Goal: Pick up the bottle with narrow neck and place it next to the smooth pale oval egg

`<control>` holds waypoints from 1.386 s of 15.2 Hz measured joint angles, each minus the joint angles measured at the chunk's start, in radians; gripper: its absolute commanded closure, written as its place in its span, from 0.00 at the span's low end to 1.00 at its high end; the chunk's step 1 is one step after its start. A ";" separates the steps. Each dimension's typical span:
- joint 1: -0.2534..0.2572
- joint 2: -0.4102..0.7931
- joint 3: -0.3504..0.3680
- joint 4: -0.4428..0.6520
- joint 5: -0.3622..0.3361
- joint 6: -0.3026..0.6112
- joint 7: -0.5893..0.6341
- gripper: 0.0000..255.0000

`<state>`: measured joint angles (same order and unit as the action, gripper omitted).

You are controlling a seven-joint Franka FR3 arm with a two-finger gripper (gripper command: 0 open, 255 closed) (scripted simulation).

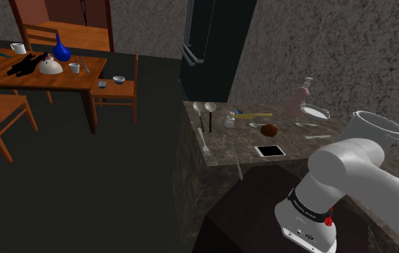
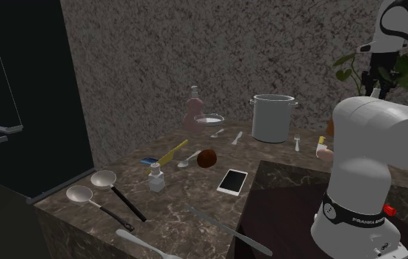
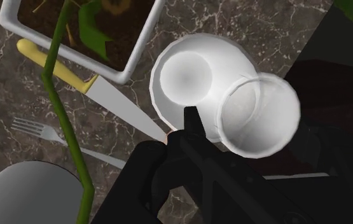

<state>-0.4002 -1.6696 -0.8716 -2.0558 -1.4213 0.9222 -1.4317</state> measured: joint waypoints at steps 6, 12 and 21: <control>-0.035 -0.060 -0.049 -0.067 -0.044 0.026 -0.001 1.00; -0.066 -0.107 -0.095 -0.119 -0.085 0.049 -0.004 1.00; -0.067 -0.110 -0.098 -0.122 -0.088 0.050 -0.004 0.00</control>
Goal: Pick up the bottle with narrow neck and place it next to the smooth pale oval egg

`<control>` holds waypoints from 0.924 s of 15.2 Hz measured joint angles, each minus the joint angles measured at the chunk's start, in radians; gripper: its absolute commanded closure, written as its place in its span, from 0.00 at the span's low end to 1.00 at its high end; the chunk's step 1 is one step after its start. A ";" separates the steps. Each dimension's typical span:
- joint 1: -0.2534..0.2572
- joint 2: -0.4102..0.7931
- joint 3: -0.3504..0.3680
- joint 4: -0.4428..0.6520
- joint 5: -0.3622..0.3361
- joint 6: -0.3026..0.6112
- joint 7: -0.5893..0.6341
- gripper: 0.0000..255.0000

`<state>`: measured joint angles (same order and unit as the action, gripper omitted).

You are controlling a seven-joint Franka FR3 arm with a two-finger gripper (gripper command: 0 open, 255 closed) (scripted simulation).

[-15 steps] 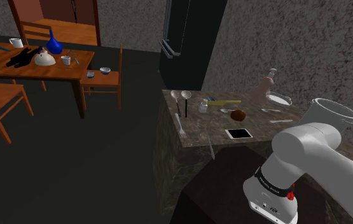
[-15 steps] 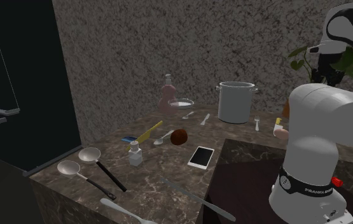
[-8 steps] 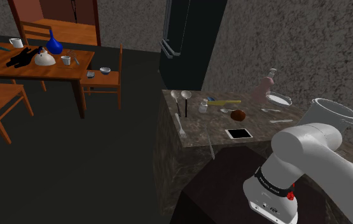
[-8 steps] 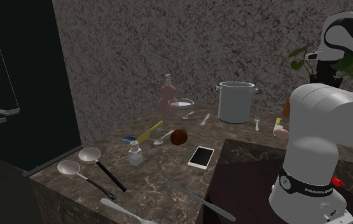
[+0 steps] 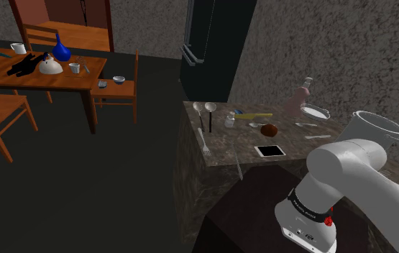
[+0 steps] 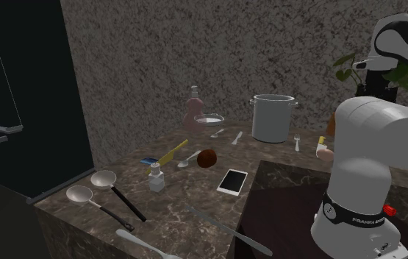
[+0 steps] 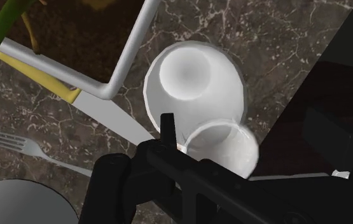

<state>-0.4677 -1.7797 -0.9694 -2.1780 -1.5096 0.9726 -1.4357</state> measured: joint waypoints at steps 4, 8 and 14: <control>0.006 0.010 0.011 0.011 0.009 -0.006 0.000 0.00; 0.045 0.073 0.075 0.070 0.071 -0.038 0.015 0.00; 0.052 0.083 0.084 0.082 0.080 -0.043 0.017 0.00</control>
